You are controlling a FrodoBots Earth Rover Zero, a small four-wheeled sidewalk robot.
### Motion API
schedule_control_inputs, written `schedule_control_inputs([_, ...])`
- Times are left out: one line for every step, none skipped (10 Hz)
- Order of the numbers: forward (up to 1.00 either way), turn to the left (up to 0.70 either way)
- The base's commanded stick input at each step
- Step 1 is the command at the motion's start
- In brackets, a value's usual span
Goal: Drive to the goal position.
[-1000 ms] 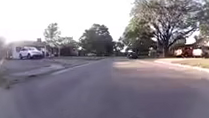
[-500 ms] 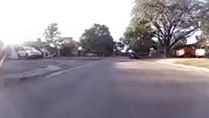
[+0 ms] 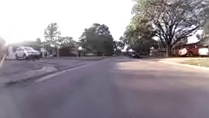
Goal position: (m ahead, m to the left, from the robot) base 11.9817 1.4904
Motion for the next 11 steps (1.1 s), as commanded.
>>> schedule_control_inputs([1.00,0.02])
schedule_control_inputs([1.00,0.00])
schedule_control_inputs([1.00,0.02])
schedule_control_inputs([1.00,0.02])
schedule_control_inputs([1.00,0.02])
schedule_control_inputs([1.00,0.02])
schedule_control_inputs([1.00,0.02])
schedule_control_inputs([1.00,0.00])
schedule_control_inputs([1.00,0.02])
schedule_control_inputs([1.00,0.02])
schedule_control_inputs([1.00,0.00])
